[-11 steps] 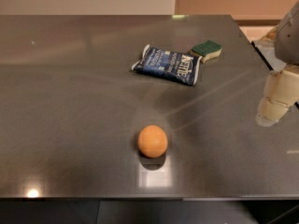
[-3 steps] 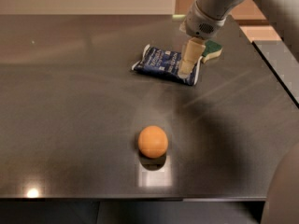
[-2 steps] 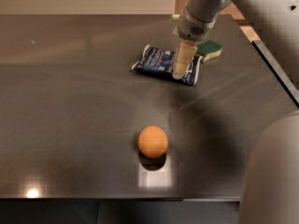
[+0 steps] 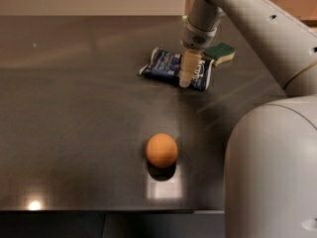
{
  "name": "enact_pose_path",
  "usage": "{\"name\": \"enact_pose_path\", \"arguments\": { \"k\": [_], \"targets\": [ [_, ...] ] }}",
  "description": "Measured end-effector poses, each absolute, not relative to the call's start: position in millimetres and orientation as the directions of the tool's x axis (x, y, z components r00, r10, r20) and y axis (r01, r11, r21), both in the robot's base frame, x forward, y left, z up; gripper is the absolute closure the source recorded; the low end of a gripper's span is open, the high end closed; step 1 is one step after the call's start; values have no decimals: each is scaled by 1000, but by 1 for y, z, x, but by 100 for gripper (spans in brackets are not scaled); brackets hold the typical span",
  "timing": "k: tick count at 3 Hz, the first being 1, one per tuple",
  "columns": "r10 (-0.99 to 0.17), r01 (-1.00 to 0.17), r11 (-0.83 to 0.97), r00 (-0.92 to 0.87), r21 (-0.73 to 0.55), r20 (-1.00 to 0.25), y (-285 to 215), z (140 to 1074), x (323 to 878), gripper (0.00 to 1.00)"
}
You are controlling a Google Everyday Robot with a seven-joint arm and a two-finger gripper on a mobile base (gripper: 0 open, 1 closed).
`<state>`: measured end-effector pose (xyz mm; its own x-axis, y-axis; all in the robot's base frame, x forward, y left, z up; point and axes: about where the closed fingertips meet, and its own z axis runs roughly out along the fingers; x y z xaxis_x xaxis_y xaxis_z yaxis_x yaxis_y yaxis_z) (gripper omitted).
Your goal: Move blue chip bag near orange
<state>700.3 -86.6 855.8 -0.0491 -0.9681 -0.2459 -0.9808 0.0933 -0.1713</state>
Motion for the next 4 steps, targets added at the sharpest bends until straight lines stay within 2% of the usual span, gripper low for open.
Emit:
{"name": "enact_pose_path", "arguments": {
  "k": [1, 2, 4],
  "targets": [
    [-974, -983, 108, -74, -151, -214, -90, 842, 710, 0],
    [-978, -982, 128, -102, -139, -181, -94, 834, 718, 16],
    [-977, -982, 139, -114, -131, -181, -96, 840, 717, 63]
  ]
}}
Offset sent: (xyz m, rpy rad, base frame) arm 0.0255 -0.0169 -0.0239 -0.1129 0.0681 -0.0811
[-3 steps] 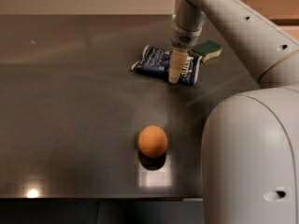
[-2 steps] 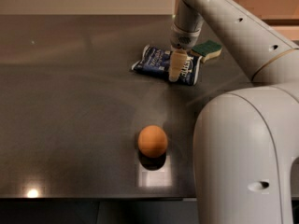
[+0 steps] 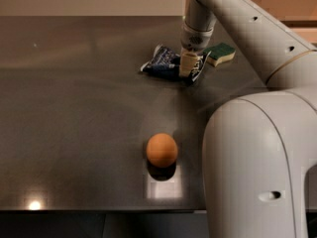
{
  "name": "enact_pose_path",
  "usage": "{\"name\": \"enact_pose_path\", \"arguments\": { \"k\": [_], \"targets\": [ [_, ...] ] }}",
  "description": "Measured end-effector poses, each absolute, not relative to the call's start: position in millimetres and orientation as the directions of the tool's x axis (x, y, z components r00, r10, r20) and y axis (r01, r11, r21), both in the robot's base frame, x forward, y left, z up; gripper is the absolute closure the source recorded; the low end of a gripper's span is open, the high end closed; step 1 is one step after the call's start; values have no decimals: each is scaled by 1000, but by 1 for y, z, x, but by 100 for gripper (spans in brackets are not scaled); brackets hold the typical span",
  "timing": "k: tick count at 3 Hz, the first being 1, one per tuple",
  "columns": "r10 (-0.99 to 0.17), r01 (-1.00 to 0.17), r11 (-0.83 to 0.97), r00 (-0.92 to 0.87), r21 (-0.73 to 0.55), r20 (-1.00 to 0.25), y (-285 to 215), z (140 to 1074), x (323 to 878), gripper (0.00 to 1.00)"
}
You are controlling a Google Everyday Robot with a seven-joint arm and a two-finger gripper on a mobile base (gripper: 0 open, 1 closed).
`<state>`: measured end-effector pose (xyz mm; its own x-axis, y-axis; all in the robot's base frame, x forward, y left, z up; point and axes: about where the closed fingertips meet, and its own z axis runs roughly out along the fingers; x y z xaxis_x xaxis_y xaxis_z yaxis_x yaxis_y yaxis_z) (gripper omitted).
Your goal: Move blue chip bag near orange
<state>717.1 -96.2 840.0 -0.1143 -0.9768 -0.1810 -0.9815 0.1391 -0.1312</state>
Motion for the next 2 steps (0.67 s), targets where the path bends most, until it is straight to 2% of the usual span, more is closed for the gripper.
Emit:
{"name": "enact_pose_path", "arguments": {
  "k": [1, 2],
  "targets": [
    [-972, -981, 139, -109, -133, -209, -97, 857, 701, 88],
    [-970, -983, 128, -96, -133, -226, -102, 876, 674, 100]
  ]
}}
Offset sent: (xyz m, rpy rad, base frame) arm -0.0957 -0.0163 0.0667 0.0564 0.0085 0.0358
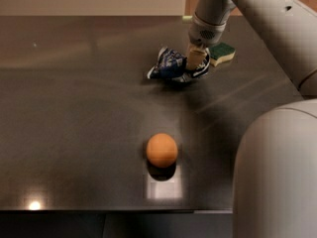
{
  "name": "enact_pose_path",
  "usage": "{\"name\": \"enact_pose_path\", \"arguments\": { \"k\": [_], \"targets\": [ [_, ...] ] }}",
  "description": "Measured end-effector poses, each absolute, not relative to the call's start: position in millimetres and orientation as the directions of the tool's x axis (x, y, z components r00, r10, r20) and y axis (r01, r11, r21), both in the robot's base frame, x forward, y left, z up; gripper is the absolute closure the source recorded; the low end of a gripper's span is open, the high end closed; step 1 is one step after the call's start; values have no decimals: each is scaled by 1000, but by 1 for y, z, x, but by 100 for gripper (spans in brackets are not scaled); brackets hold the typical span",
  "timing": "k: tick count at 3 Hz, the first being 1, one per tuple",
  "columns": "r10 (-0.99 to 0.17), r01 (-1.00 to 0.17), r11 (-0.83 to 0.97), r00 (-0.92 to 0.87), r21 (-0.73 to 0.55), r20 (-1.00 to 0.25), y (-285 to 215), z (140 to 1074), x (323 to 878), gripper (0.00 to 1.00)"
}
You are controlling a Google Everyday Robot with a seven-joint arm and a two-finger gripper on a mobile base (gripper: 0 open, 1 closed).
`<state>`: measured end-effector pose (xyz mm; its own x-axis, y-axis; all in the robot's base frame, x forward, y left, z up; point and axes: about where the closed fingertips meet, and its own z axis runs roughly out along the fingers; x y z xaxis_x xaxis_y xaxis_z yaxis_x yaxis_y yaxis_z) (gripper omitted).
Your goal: Move blue chip bag near orange
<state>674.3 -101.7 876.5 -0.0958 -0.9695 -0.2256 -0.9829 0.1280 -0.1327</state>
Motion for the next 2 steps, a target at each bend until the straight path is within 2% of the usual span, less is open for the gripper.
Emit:
{"name": "enact_pose_path", "arguments": {
  "k": [2],
  "targets": [
    [-971, -990, 69, -38, -124, -237, -103, 901, 592, 100]
  ]
}}
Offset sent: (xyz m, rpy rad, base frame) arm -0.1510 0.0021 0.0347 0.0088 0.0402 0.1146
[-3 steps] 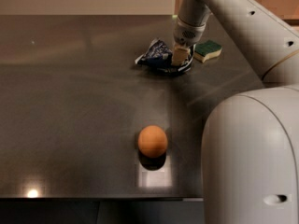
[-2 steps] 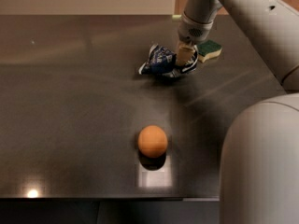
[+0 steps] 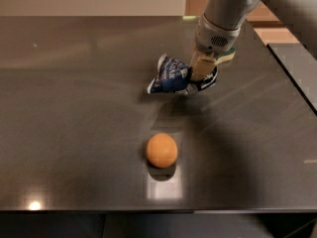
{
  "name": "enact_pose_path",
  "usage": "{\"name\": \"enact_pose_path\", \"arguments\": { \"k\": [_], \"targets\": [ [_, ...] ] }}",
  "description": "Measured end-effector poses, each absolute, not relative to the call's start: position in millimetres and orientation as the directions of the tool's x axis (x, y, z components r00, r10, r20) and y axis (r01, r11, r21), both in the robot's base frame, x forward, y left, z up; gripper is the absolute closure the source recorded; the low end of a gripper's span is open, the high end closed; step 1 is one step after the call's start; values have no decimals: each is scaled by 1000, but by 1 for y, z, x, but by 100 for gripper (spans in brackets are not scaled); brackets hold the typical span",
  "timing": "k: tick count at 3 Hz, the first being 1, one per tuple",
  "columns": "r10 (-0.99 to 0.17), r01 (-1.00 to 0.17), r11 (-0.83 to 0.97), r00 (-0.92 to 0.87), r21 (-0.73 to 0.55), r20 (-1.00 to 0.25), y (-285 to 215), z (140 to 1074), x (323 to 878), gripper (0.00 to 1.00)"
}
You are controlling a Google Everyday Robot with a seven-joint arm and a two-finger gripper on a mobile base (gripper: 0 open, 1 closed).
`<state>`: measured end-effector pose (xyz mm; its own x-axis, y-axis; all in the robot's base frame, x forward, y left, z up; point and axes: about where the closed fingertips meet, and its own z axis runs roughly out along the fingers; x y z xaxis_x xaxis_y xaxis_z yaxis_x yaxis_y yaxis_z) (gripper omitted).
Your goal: Move blue chip bag near orange
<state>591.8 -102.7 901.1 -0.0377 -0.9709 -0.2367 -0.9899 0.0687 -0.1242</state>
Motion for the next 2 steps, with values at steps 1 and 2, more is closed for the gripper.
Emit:
{"name": "enact_pose_path", "arguments": {
  "k": [1, 2],
  "targets": [
    [-972, -993, 33, -6, -113, -236, -93, 903, 550, 100],
    [-973, -995, -11, 33, -97, -229, -77, 901, 515, 100]
  ]
}}
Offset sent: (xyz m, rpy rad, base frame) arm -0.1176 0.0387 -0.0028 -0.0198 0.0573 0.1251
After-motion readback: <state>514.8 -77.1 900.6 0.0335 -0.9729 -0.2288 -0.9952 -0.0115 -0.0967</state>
